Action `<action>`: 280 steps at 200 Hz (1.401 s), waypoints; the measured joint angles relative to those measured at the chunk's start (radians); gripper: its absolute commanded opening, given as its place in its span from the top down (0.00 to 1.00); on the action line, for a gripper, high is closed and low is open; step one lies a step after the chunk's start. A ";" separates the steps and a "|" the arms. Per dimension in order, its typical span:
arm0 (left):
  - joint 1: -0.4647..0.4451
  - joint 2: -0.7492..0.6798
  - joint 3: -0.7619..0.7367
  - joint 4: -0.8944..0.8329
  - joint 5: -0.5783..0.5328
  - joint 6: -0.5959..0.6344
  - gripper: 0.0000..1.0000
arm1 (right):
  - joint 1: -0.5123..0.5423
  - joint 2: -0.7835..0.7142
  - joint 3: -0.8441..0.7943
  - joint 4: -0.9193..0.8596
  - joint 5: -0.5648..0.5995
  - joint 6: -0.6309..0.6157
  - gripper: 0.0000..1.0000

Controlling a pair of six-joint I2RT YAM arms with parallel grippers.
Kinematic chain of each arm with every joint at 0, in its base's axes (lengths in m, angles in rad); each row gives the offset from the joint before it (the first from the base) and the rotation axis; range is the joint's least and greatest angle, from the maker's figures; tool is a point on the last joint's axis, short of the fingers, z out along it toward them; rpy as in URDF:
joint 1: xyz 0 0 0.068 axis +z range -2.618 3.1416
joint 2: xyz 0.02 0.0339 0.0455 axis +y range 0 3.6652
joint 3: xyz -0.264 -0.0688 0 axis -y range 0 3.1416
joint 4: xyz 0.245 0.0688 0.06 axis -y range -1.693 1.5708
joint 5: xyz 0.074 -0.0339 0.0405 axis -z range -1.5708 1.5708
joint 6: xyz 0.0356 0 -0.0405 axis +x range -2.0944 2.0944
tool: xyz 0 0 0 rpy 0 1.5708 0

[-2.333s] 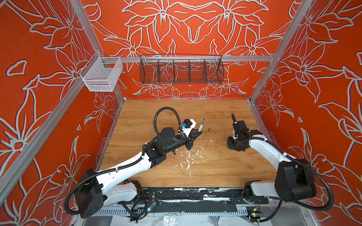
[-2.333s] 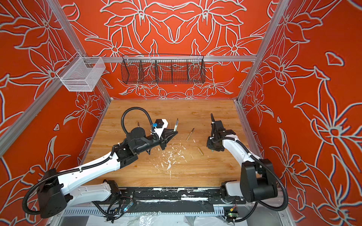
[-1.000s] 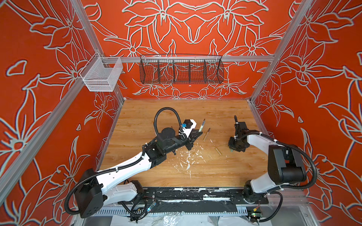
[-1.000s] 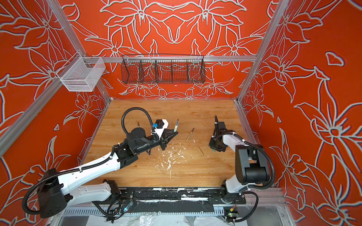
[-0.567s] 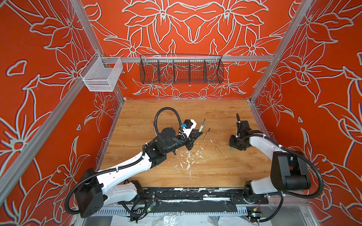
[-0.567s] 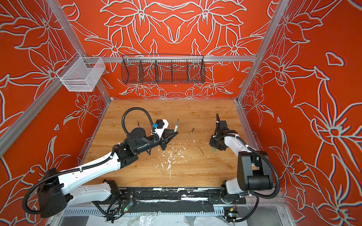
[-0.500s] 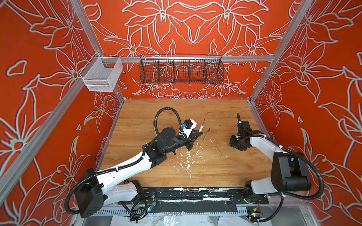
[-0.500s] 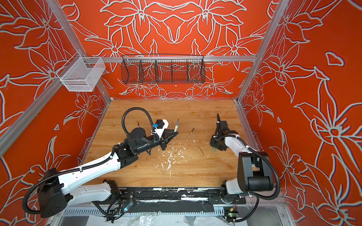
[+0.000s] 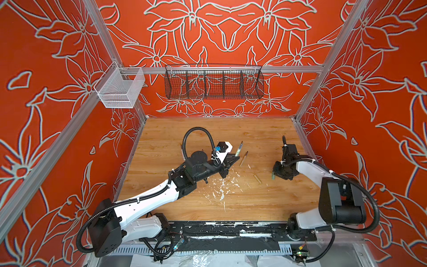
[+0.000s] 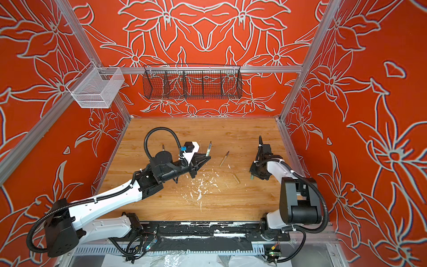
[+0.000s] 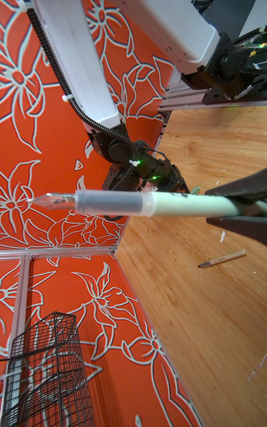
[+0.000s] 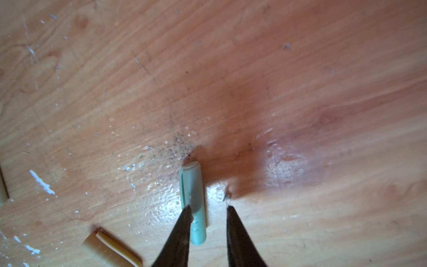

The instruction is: Insert the pens into the pen caps

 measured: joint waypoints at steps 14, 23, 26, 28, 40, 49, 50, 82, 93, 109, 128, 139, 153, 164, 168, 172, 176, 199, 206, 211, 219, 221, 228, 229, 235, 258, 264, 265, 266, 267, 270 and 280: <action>0.000 0.000 0.000 0.000 0.000 0.000 1.00 | 0.000 0.003 0.000 0.000 -0.002 0.000 0.72; 0.000 0.000 0.000 0.000 0.000 0.000 1.00 | 0.000 0.006 0.000 0.001 -0.005 -0.001 0.72; 0.000 0.000 0.000 0.000 0.000 0.000 1.00 | 0.000 0.008 0.000 0.001 -0.006 -0.001 0.72; 0.000 0.000 0.000 0.000 0.000 0.000 1.00 | 0.000 0.010 0.000 0.001 -0.007 -0.001 0.72; -0.001 0.000 0.000 0.000 0.000 0.000 1.00 | 0.000 0.019 0.000 0.005 -0.012 -0.002 0.73; -0.002 0.000 0.000 0.000 0.000 0.000 1.00 | 0.000 0.026 0.000 0.010 -0.019 -0.002 0.73; -0.002 0.000 0.000 0.000 0.000 0.000 1.00 | 0.000 0.026 0.000 0.010 -0.019 -0.002 0.73; -0.004 0.000 0.000 0.000 0.000 0.000 1.00 | 0.000 0.042 0.000 0.012 -0.026 -0.002 0.75; -0.004 0.000 0.000 0.000 0.000 0.000 1.00 | 0.000 0.043 0.000 0.012 -0.026 -0.002 0.76; -0.005 0.000 0.000 0.000 0.000 0.000 1.00 | 0.000 0.048 0.000 0.012 -0.026 -0.002 0.77; -0.005 0.000 0.000 0.000 0.000 0.000 1.00 | 0.000 0.053 0.000 0.015 -0.026 -0.002 0.78; -0.005 0.000 0.000 0.000 0.000 0.000 1.00 | 0.000 0.053 0.001 0.015 -0.026 -0.002 0.78; -0.005 0.000 0.000 0.000 0.000 0.000 1.00 | 0.001 0.055 0.001 0.015 -0.026 -0.002 0.79; -0.005 0.000 0.000 0.000 0.000 0.000 1.00 | 0.001 0.056 0.002 0.015 -0.026 -0.002 0.81; -0.005 0.000 0.000 0.000 0.000 0.000 1.00 | 0.001 0.056 0.003 0.015 -0.025 -0.002 0.81; -0.005 0.000 0.000 0.000 0.000 0.000 1.00 | 0.001 0.056 0.003 0.015 -0.025 -0.003 0.82; -0.005 0.000 0.000 0.000 0.000 0.000 1.00 | 0.001 0.057 0.003 0.016 -0.025 -0.002 0.82; -0.005 0.000 0.000 0.000 0.000 0.000 1.00 | 0.001 0.061 0.008 0.016 -0.025 -0.003 0.85; -0.005 0.000 0.000 0.000 0.000 0.000 1.00 | 0.002 0.062 0.008 0.016 -0.024 -0.003 0.86; -0.005 0.000 0.000 0.000 0.000 0.000 1.00 | 0.002 0.062 0.008 0.016 -0.024 -0.003 0.86; -0.005 0.000 0.000 0.000 0.000 0.001 1.00 | 0.003 0.062 0.008 0.016 -0.023 -0.002 0.87; -0.005 0.000 0.000 0.000 0.000 0.001 1.00 | 0.003 0.062 0.008 0.016 -0.023 -0.003 0.87; -0.005 0.000 0.000 0.000 0.000 0.001 1.00 | 0.003 0.062 0.008 0.015 -0.023 -0.002 0.87; -0.005 0.000 0.000 0.000 0.000 0.001 1.00 | 0.003 0.062 0.008 0.015 -0.023 -0.002 0.87; -0.005 0.000 0.000 0.000 -0.001 0.001 1.00 | 0.003 0.062 0.009 0.015 -0.023 -0.002 0.87; -0.005 0.000 0.000 0.000 -0.001 0.001 1.00 | 0.010 0.056 0.009 0.013 -0.022 -0.002 0.87; -0.005 0.000 0.000 0.000 -0.001 0.002 1.00 | 0.013 0.052 0.009 0.011 -0.022 -0.002 0.88; -0.005 0.000 0.000 0.000 -0.001 0.002 1.00 | 0.013 0.051 0.009 0.010 -0.022 -0.002 0.88; -0.005 0.000 0.000 0.000 -0.001 0.002 1.00 | 0.013 0.049 0.009 0.009 -0.022 -0.002 0.88; -0.005 0.000 0.000 0.000 -0.001 0.002 1.00 | 0.014 0.048 0.009 0.009 -0.022 -0.003 0.88; -0.005 0.000 0.000 0.000 -0.001 0.002 1.00 | 0.015 0.047 0.010 0.008 -0.022 -0.003 0.88; -0.005 0.000 0.000 0.000 -0.001 0.003 1.00 | 0.019 0.031 0.011 0.002 -0.021 -0.003 0.88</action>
